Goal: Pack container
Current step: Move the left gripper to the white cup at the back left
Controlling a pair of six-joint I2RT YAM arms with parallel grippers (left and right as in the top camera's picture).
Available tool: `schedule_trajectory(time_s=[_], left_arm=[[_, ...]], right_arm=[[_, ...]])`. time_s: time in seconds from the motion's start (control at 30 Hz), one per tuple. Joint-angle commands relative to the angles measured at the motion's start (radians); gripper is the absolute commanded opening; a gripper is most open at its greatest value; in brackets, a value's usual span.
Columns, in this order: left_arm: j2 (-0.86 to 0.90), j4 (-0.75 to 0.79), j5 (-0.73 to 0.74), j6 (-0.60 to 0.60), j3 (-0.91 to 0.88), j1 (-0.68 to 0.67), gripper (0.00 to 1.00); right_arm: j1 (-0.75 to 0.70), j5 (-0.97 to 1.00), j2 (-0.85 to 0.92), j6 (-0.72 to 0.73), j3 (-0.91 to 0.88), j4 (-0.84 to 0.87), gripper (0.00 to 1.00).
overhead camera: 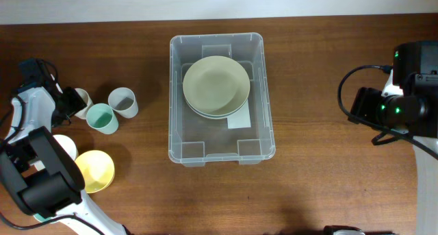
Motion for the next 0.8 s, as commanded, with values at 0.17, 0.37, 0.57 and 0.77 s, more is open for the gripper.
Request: schedule_trajectory(time_s=[0.17,0.37,0.57,0.77], left_arm=[[0.007,0.023,0.046,-0.006,0.012,0.003,0.12],[0.006,0.028,0.061,-0.006,0.025,0.003,0.01],[-0.038,-0.031,0.073,-0.006,0.138,0.0,0.01],[-0.146,-0.171,0.229,-0.006,0.326,-0.035,0.01]], right_arm=[[0.005,-0.002,0.009,-0.009,-0.007,0.003,0.72],[0.005,-0.002,0.009,-0.009,-0.007,0.003,0.72],[0.005,-0.002,0.009,-0.009,-0.007,0.004,0.72],[0.005,-0.002,0.009,-0.009,-0.007,0.004,0.72]])
